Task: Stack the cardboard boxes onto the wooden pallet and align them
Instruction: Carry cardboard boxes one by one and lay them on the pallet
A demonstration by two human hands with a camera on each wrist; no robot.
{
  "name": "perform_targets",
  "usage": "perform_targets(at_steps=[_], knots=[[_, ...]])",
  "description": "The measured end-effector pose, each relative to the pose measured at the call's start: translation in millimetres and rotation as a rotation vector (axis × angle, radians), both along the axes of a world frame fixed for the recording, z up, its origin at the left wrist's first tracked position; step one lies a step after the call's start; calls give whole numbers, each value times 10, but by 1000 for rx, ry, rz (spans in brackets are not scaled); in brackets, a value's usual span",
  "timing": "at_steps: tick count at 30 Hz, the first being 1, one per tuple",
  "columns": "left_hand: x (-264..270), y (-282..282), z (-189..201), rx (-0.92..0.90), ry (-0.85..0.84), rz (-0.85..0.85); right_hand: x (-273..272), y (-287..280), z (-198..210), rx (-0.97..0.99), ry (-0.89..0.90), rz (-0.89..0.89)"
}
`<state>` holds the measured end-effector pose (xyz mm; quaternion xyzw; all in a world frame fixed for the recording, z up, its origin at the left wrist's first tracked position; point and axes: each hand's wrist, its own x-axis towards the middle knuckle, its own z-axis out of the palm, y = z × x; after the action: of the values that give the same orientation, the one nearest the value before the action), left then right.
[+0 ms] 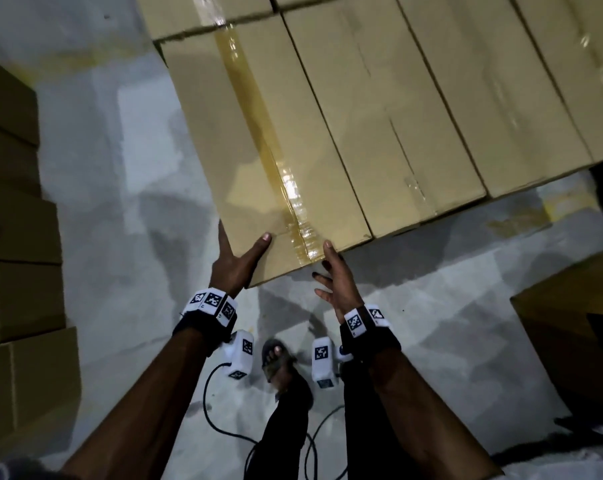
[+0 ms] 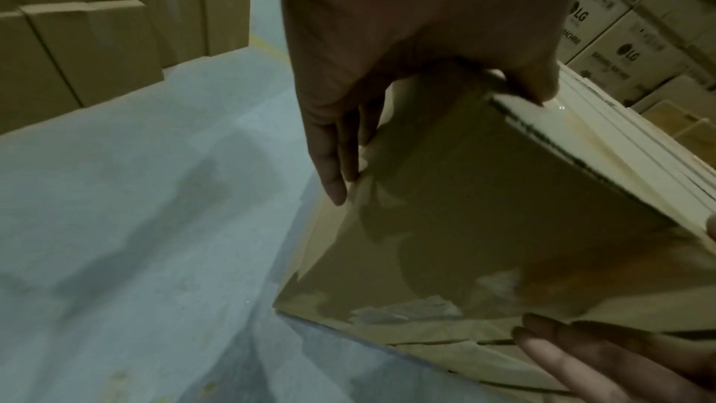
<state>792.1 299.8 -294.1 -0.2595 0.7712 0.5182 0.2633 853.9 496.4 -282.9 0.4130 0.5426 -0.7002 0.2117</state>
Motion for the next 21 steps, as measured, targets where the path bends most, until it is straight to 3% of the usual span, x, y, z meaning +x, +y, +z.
perform_targets(at_steps=[6,10,16,21], knots=[[-103,-147,243,-22,-33,-128,137,0,364,49,-132,81],[-8,-166,799,-174,-13,-258,229,123,891,60,-106,148],[429,-230,1903,-267,123,-342,39,362,1783,131,76,351],[661,-335,2522,-293,281,-204,-337,342,2291,214,290,539]])
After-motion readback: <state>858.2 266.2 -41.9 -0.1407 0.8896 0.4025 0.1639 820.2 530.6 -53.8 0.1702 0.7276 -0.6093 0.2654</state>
